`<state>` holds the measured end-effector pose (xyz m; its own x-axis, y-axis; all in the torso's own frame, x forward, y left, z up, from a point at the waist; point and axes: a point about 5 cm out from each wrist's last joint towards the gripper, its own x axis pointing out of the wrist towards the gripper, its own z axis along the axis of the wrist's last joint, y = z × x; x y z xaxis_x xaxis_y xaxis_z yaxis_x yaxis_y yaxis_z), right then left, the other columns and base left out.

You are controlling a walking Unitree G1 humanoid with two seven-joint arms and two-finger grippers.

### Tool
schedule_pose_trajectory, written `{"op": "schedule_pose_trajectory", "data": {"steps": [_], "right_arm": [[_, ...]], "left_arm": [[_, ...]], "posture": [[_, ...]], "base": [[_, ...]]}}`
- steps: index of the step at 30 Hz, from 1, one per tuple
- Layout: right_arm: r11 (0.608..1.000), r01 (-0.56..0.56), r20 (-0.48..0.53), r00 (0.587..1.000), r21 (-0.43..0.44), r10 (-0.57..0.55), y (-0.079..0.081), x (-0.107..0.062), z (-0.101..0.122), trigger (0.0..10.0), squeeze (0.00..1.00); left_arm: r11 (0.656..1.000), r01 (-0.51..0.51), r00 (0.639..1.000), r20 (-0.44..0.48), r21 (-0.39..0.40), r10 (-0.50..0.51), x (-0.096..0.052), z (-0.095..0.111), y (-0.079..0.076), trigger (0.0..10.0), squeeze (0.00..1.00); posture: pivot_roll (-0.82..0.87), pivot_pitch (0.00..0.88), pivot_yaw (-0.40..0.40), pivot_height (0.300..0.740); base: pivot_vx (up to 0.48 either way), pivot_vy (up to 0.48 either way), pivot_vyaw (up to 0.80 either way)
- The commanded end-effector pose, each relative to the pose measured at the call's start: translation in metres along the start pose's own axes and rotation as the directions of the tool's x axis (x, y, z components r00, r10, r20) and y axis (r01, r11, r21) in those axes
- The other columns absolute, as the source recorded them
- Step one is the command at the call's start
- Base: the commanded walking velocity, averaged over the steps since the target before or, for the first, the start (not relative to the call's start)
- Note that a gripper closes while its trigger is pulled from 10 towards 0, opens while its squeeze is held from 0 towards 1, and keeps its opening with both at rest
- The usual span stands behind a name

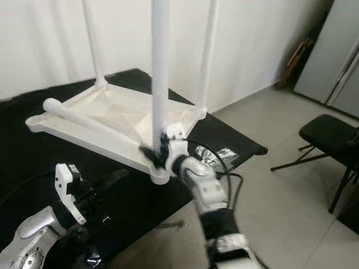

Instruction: Building children table

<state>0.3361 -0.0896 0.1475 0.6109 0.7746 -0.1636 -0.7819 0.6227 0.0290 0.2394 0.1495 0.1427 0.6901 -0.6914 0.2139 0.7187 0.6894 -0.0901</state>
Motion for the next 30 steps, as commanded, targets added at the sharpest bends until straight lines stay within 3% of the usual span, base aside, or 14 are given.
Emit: {"op": "schedule_pose_trajectory", "data": {"steps": [1, 4, 5, 6, 11, 21, 22, 30], "right_arm": [[0.99, -0.125, 0.006, 0.992, -0.061, 0.125, 0.009, 0.007, 0.006, 10.0, 1.0], [0.985, -0.154, 0.003, 0.988, -0.078, 0.154, 0.006, 0.007, 0.008, 10.0, 1.0], [0.981, -0.173, 0.002, 0.985, -0.091, 0.174, 0.004, 0.007, 0.01, 10.0, 0.89], [0.975, -0.198, 0.002, 0.98, -0.101, 0.199, 0.0, 0.007, 0.014, 10.0, 0.0], [0.948, -0.28, -0.017, 0.96, -0.151, 0.281, -0.02, 0.002, 0.032, 10.0, 0.0], [0.925, -0.293, -0.092, 0.956, -0.239, 0.279, -0.037, -0.001, 0.043, 9.9, 0.0], [0.921, -0.314, -0.091, 0.949, -0.23, 0.301, -0.037, -0.002, 0.043, 0.0, 0.0], [0.903, -0.375, -0.11, 0.927, -0.211, 0.359, -0.036, -0.001, 0.035, 0.0, 0.0]], "left_arm": [[1.0, 0.003, 1.0, -0.008, -0.003, -0.003, 0.001, -0.002, 0.0, 10.0, 0.0], [1.0, 0.0, 1.0, -0.007, -0.001, 0.0, 0.001, -0.002, -0.001, 10.0, 0.0], [1.0, -0.003, 1.0, -0.006, 0.001, 0.003, 0.001, -0.002, -0.001, 10.0, 0.0], [1.0, -0.006, 1.0, -0.006, 0.003, 0.006, 0.001, -0.002, -0.001, 10.0, 0.0], [1.0, -0.001, 1.0, -0.012, 0.003, 0.001, 0.001, -0.004, -0.003, 10.0, 0.0], [1.0, -0.004, 1.0, -0.016, 0.007, 0.005, -0.001, -0.004, -0.004, 10.0, 0.0], [1.0, -0.005, 1.0, -0.017, 0.008, 0.005, -0.002, -0.004, -0.004, 10.0, 0.0], [1.0, -0.004, 1.0, -0.022, 0.012, 0.004, -0.003, -0.003, -0.004, 10.0, 0.0]], "posture": [[-0.03, 0.0, -0.032, 0.74], [-0.01, 0.0, -0.039, 0.74], [-0.01, 0.0, -0.04, 0.74], [-0.01, 0.0, -0.041, 0.74], [0.0, 0.0, -0.038, 0.74], [0.01, 0.0, -0.042, 0.74], [0.02, 0.0, -0.041, 0.74], [0.02, 0.0, -0.039, 0.74]], "base": [[0.0, 0.0, 0.0], [0.0, 0.0, 0.0], [0.0, 0.0, 0.0], [0.0, 0.0, 0.0], [0.0, 0.0, 0.0], [0.0, 0.0, 0.0], [0.0, 0.0, 0.0], [0.0, 0.0, 0.0]]}}
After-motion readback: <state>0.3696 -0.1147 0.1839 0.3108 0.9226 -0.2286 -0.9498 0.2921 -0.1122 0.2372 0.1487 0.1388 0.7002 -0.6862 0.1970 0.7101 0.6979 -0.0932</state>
